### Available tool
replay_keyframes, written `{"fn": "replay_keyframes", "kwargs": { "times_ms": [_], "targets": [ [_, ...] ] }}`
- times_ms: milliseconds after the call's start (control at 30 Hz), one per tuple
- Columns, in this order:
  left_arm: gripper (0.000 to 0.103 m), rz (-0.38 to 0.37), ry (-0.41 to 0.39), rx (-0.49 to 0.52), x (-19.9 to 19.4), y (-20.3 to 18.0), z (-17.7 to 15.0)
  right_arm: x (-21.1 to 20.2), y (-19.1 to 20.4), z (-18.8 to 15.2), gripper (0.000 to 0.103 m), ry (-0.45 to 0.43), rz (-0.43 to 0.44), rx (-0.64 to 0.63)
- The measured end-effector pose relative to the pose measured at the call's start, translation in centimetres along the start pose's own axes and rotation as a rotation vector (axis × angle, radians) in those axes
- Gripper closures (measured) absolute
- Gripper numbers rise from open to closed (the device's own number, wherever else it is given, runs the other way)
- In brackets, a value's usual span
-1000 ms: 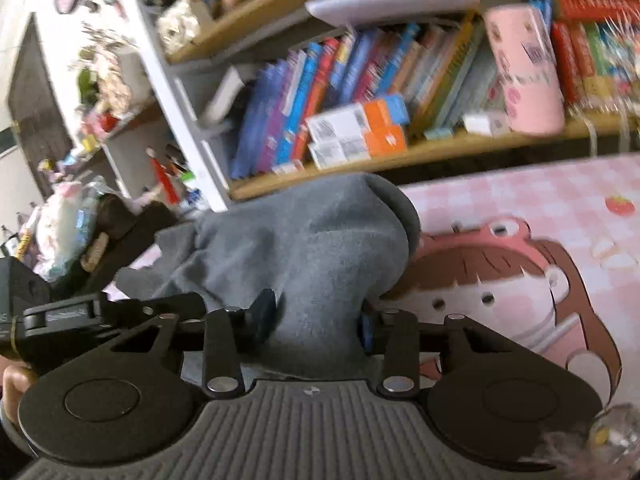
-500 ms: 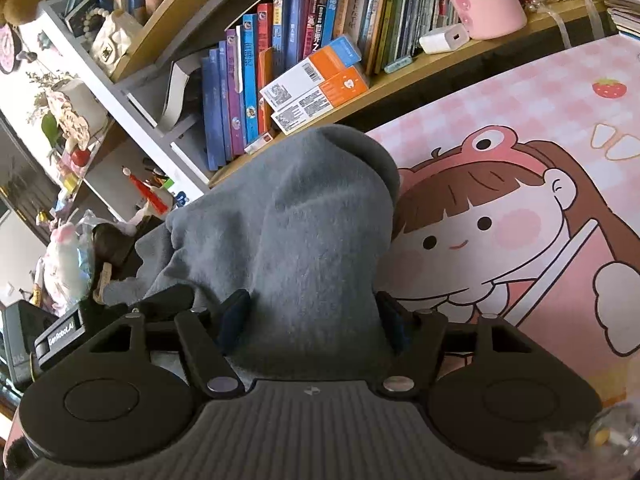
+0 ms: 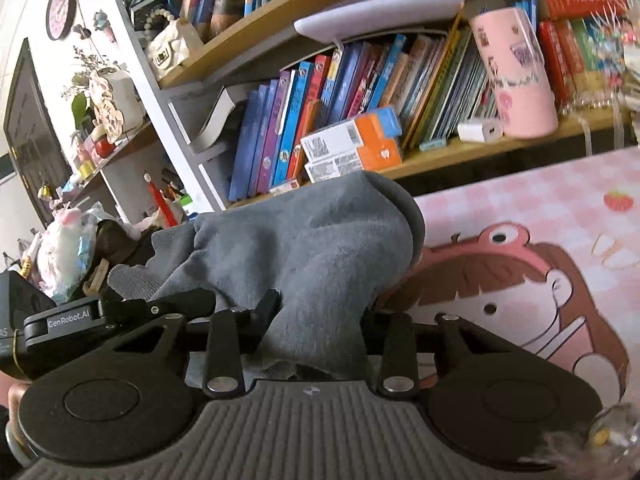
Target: Fold clothes
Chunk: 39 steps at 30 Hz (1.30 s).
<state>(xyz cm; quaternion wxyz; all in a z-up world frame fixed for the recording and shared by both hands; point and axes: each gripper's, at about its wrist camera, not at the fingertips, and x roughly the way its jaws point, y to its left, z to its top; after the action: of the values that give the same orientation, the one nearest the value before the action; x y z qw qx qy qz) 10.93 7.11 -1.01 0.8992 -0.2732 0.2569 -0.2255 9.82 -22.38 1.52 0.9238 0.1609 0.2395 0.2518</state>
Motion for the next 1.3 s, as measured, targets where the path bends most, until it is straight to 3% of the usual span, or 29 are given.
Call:
{"fn": "replay_keyframes", "kwargs": {
  "times_ms": [367, 700, 1033, 1167, 1300],
  "targets": [
    [0.035, 0.017, 0.003, 0.041, 3.3, -0.3, 2.4, 2.5, -1.7, 2.3, 0.07, -0.046, -0.016, -0.031],
    [0.035, 0.043, -0.03, 0.052, 8.1, 1.8, 6.9, 8.8, -3.7, 6.1, 0.07, -0.075, -0.015, -0.012],
    [0.034, 0.018, -0.046, -0.011, 12.3, 3.4, 8.1, 12.2, -6.9, 7.5, 0.07, -0.1, -0.027, 0.002],
    [0.026, 0.051, -0.007, -0.017, 13.1, 3.8, 8.1, 13.2, -7.9, 6.9, 0.068, -0.041, -0.042, 0.048],
    [0.011, 0.092, 0.018, -0.016, 13.7, 4.1, 8.0, 13.5, -8.4, 6.4, 0.056, -0.026, -0.05, 0.085]
  ]
}}
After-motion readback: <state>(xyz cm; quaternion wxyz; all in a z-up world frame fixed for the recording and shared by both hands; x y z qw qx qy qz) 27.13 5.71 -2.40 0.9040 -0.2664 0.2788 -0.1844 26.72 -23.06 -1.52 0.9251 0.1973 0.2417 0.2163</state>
